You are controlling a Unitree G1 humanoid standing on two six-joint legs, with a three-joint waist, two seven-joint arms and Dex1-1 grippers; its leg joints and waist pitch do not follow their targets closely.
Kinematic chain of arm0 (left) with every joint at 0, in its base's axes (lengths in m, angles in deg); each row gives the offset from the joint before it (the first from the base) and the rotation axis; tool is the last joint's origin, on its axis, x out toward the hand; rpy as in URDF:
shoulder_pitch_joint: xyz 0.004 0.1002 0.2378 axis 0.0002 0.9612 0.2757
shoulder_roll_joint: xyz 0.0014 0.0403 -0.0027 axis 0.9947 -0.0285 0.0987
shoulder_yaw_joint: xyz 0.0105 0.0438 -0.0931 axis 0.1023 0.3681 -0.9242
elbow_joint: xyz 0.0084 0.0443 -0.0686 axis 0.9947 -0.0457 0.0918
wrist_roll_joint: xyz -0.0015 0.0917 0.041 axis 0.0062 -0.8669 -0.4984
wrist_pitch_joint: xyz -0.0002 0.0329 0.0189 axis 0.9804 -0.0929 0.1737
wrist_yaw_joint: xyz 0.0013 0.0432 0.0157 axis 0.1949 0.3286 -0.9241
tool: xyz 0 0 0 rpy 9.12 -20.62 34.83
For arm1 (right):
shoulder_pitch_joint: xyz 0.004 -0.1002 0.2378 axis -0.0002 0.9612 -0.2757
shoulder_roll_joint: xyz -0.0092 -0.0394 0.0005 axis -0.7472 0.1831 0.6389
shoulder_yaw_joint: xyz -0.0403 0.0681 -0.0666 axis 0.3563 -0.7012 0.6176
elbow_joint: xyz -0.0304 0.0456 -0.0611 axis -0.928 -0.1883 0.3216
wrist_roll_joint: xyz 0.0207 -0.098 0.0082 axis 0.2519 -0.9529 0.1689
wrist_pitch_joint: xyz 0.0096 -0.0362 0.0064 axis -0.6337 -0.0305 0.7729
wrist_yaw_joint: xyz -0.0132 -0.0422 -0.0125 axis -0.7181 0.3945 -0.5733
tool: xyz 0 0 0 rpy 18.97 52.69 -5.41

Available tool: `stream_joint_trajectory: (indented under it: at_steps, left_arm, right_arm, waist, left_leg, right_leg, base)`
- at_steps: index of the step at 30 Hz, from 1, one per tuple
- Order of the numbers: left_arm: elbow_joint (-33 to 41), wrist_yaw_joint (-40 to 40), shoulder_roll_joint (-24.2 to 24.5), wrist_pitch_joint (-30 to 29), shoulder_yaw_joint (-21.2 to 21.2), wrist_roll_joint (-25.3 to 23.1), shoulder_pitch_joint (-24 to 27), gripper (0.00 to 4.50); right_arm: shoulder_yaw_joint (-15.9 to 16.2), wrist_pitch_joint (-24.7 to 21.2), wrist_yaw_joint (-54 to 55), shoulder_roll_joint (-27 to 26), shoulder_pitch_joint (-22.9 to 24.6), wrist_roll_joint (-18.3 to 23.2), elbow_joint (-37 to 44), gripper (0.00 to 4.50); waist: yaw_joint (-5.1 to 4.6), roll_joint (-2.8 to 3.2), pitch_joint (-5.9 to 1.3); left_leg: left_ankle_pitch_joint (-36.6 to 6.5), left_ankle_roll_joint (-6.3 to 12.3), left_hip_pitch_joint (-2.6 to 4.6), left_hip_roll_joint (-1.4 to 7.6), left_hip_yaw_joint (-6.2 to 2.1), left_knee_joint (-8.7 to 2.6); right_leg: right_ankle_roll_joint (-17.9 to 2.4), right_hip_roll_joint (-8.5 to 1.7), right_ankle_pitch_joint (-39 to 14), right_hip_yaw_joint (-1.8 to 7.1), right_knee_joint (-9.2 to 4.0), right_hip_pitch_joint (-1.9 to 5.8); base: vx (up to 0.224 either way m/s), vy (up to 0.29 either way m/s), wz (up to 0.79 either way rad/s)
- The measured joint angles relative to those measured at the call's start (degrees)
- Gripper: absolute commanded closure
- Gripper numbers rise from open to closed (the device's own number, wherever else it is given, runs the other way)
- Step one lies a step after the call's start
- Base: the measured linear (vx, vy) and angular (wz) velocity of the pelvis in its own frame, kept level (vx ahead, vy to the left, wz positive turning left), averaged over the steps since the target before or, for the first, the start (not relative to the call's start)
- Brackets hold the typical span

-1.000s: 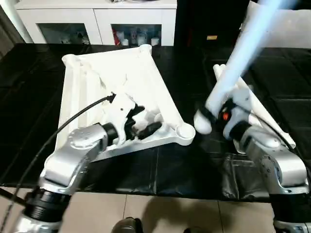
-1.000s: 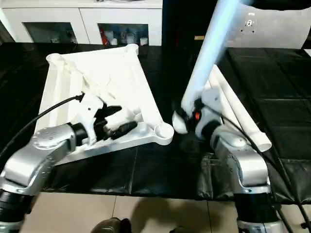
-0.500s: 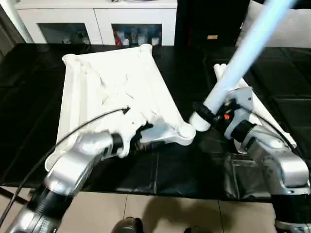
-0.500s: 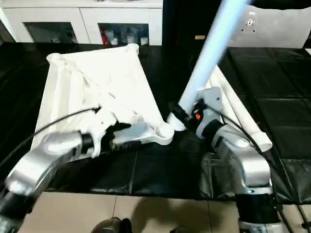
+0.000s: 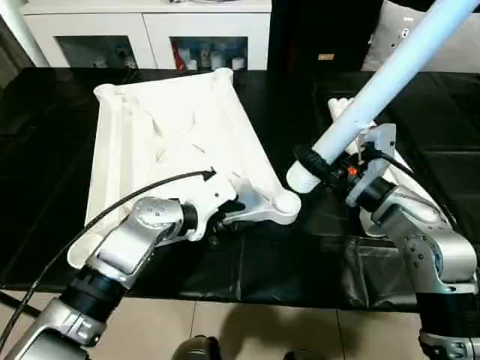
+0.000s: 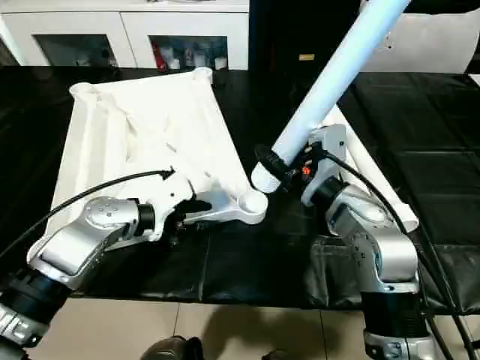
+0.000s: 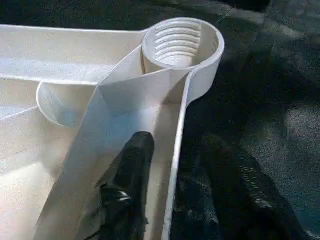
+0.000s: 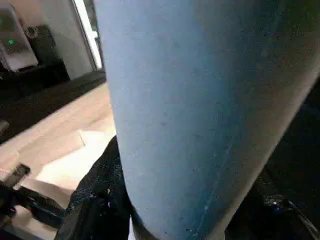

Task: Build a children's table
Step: Insert table leg to table base

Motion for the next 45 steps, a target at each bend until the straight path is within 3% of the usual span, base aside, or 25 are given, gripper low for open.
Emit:
stream_joint_trajectory:
  at_steps: [14,20,30,36,40,45]
  left_arm:
    - [-4.45,2.18,0.49,4.92,0.30,-3.43,-0.46,4.11]
    - [-4.93,3.56,0.20,6.18,0.39,-4.20,-0.77,4.46]
    - [-6.23,3.91,0.35,9.45,0.81,-6.28,-1.12,4.50]
    - [-9.22,4.77,0.97,16.04,1.68,-8.07,-1.88,4.50]
    - [-12.43,8.77,1.03,23.97,1.78,-8.02,-2.15,4.50]
    - [-14.26,11.50,0.43,27.79,2.59,-8.14,-2.93,4.50]
  right_arm:
    - [2.16,3.90,-2.44,-0.61,-1.45,-1.10,-2.27,2.60]
    - [5.44,5.32,-4.97,-0.14,-2.67,-3.68,-4.92,2.60]
    - [6.40,5.95,-7.14,0.35,-4.10,-4.35,-6.66,2.60]
    - [6.13,5.97,-7.19,0.34,-4.16,-4.09,-7.33,2.60]
    - [3.60,10.14,-4.85,-0.66,-4.22,-4.34,-8.24,2.60]
    - [3.29,6.49,-4.87,0.04,-4.23,-3.85,-8.19,2.60]
  waist:
    - [0.00,-0.05,0.01]
    - [-0.29,-0.06,0.01]
    - [-0.31,-0.06,0.01]
    - [-0.12,-0.10,0.02]
    - [0.37,0.00,0.00]
    - [0.64,0.02,0.00]
  left_leg:
    - [0.03,0.04,0.01,0.00,0.00,0.04]
    - [0.02,0.06,-0.01,0.00,0.04,0.04]
    - [0.05,0.09,-0.01,0.01,0.04,0.03]
    - [0.09,0.08,0.01,0.01,0.04,0.03]
    - [0.09,0.08,0.00,0.01,0.08,0.03]
    - [0.09,0.09,0.00,0.01,0.16,0.04]
  right_leg:
    - [-0.02,0.00,0.01,0.00,0.05,0.01]
    - [-0.02,-0.01,0.01,0.02,0.03,-0.02]
    - [-0.03,-0.01,0.01,0.00,0.07,-0.03]
    - [-0.05,-0.01,0.03,-0.01,0.10,-0.03]
    - [-0.05,-0.06,0.03,-0.02,0.10,-0.02]
    - [-0.07,-0.10,0.04,-0.02,0.09,0.00]
  base:
    - [0.000,0.000,0.00]
    - [0.000,0.000,0.00]
    - [0.000,0.000,0.00]
    - [0.000,0.000,0.00]
    - [0.000,0.000,0.00]
    - [0.000,0.000,0.00]
